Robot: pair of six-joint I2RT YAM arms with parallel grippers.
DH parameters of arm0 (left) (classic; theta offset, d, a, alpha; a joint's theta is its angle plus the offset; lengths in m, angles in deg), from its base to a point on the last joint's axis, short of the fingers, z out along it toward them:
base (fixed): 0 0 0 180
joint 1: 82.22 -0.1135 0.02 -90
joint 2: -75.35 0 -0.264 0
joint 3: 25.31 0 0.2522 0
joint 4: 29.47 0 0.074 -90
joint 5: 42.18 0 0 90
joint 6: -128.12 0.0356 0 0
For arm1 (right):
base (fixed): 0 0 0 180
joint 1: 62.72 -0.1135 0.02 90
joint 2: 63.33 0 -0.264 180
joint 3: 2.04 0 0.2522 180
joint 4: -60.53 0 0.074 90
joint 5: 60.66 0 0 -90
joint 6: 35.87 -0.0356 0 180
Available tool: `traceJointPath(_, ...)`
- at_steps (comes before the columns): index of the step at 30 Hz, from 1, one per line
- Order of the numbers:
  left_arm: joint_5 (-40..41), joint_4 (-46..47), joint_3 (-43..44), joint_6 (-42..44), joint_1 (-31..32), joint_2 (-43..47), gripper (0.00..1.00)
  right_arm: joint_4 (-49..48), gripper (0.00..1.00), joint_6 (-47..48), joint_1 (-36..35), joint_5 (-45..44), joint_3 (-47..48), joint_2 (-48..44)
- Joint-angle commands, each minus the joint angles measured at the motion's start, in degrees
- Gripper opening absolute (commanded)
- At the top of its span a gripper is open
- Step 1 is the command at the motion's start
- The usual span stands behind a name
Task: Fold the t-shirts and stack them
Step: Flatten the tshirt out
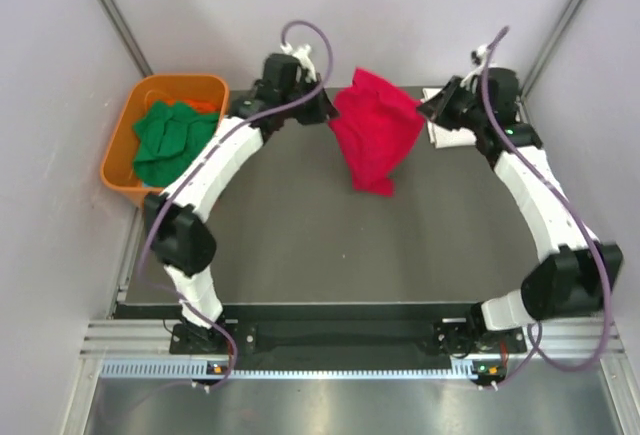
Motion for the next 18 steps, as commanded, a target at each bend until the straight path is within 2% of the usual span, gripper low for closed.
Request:
traceJointPath(1,7.5,-6.1,-0.8,2.0,-0.3,12.1,0.00,2.6,0.00,1.7,-0.7,-3.3,2.0,-12.0)
traceJointPath(4,3.4,-3.5,-11.7,0.6,0.6,17.9,0.00,4.0,0.00,1.6,-0.6,-9.0,-5.8,-18.5)
traceJointPath(5,2.7,-2.1,-18.3,0.1,1.1,20.9,0.00,3.7,0.00,1.1,-0.6,-9.7,-11.8,-20.0)
traceJointPath(7,1.4,-0.1,-25.3,-0.7,3.4,23.7,0.00,2.7,0.00,-0.7,-0.6,-9.8,-18.1,-23.4)
traceJointPath(8,1.0,1.7,-32.4,-1.3,4.4,26.6,0.03,2.1,0.00,-1.3,-0.6,-9.2,-24.3,-24.4)
traceJointPath(9,0.8,2.5,-35.7,-2.0,6.0,27.9,0.12,1.1,0.00,-2.0,-0.6,-8.9,-27.2,-26.2)
traceJointPath(10,0.7,3.1,-38.9,-2.8,6.7,29.1,0.31,0.6,0.04,-2.1,-0.6,-8.7,-29.9,-26.9)
traceJointPath(12,-1.9,5.9,-47.2,-5.5,7.0,32.8,0.46,1.6,0.17,-1.9,-0.5,-9.5,-35.9,-28.1)
traceJointPath(13,-2.4,6.5,-49.3,-6.1,7.0,33.8,0.52,3.1,0.30,-1.7,-0.3,-10.5,-37.0,-28.1)
traceJointPath(14,-1.8,6.7,-52.2,-6.6,7.0,36.0,0.60,4.6,0.33,-1.8,0.0,-13.1,-37.8,-27.9)
traceJointPath(18,2.6,5.7,-51.3,-4.2,5.8,36.3,0.63,8.3,0.44,-2.3,0.6,-14.2,-36.2,-27.5)
